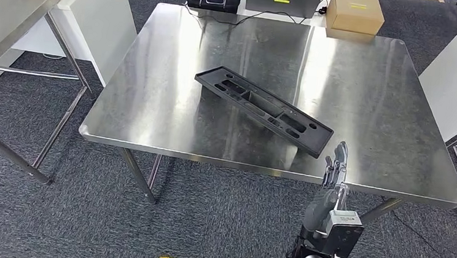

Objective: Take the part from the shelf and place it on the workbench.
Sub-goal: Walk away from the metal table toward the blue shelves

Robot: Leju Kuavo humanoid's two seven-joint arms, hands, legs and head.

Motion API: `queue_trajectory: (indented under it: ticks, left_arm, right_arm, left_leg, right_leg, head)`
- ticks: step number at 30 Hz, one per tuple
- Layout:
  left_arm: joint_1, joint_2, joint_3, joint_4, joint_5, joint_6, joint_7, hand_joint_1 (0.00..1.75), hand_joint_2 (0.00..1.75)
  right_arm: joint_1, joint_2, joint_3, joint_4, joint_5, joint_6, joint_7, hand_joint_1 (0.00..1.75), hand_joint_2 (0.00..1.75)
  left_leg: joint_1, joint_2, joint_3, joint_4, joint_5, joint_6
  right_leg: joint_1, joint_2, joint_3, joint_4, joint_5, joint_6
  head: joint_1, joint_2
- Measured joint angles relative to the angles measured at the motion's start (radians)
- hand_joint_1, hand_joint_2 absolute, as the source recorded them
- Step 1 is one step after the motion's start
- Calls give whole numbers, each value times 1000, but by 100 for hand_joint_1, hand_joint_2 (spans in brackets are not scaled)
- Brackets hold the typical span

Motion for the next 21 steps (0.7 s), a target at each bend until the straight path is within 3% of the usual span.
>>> queue_trajectory:
  ticks: [2,3,5,7,8,9,11,12,13,14,15,16,18,19,21]
  left_arm:
    - [0,0,0,0,0,-1,0,0,0]
    - [0,0,0,0,0,-1,-1,0,0]
    - [0,-1,0,0,-1,-2,-1,0,0]
    - [0,0,1,0,-1,-2,-1,0,0]
    - [1,0,1,0,-1,-2,-1,0,0]
    - [1,0,1,0,-1,-2,-1,0,0]
    - [1,0,2,0,-1,-2,-1,0,0]
    - [1,0,2,0,-1,-2,-1,0,0]
    - [1,1,2,0,-1,-2,-1,0,0]
    - [1,1,2,0,-1,-2,-1,0,0]
    - [1,2,2,0,-1,-2,-1,0,0]
    - [1,2,2,0,-1,-2,-1,0,0]
    - [-2,2,2,0,-1,-2,-1,0,0]
    - [-3,2,2,0,-1,-2,-1,0,0]
    - [-3,2,2,0,-1,-2,-2,0,0]
  right_arm:
    - [1,1,-8,3,4,0,0,0,0]
    - [2,1,-10,4,5,0,-1,0,0]
    - [6,2,-16,5,10,0,-3,0,0]
    - [11,2,-23,6,17,1,-4,0,0]
    - [13,4,-25,7,19,2,-4,0,0]
    - [14,5,-28,7,21,2,-4,0,0]
    - [18,7,-33,8,22,3,-4,0,0]
    - [20,7,-36,8,23,3,-4,0,0]
    - [22,7,-39,9,24,4,-5,0,0]
    - [24,7,-41,9,27,5,-5,0,0]
    - [26,7,-44,10,30,7,-6,0,0]
    - [27,7,-47,10,33,9,-7,0,0]
    - [29,8,-53,10,37,12,-8,0,0]
    - [30,9,-56,10,38,13,-9,0,0]
    - [32,10,-60,10,39,14,-10,0,0]
  left_leg:
    - [-1,-1,-14,3,14,-9]
    - [-3,-1,-18,4,20,-14]
    - [-4,-2,-22,4,34,-26]
    - [-1,-4,-29,10,30,-38]
    - [1,-6,-38,28,6,-43]
    - [3,-7,-54,69,-40,-49]
    - [3,-8,-90,196,-142,-58]
    - [4,-8,-102,256,-170,-60]
    - [3,-8,-100,288,-172,-61]
    - [3,-8,-82,288,-154,-59]
    - [3,-8,-45,251,-125,-56]
    - [3,-8,8,184,-102,-50]
    - [-1,-9,106,40,-92,-39]
    - [-4,-9,131,-2,-98,-33]
    - [-10,-10,129,-19,-93,-22]
  right_leg:
    - [2,1,107,-154,18,1]
    - [4,1,139,-208,18,-5]
    - [10,3,151,-239,17,-19]
    - [4,1,134,-241,30,-38]
    - [1,-1,128,-242,39,-50]
    - [-2,-2,119,-243,51,-60]
    - [1,-4,96,-241,72,-69]
    - [2,-4,82,-239,83,-69]
    - [4,-4,68,-236,92,-68]
    - [5,-4,55,-233,100,-66]
    - [6,-4,42,-230,107,-64]
    - [6,-3,33,-227,114,-61]
    - [10,-3,20,-224,130,-50]
    - [11,-4,18,-224,137,-44]
    - [10,-5,15,-229,154,-29]
  head:
    - [0,0]
    - [0,0]
    - [-1,0]
    - [-1,0]
    - [-3,0]
    - [-5,0]
    - [-9,0]
    - [-9,0]
    - [-9,0]
    - [-9,0]
    - [-9,0]
    - [-9,0]
    - [-8,0]
    - [-7,0]
    - [-6,0]
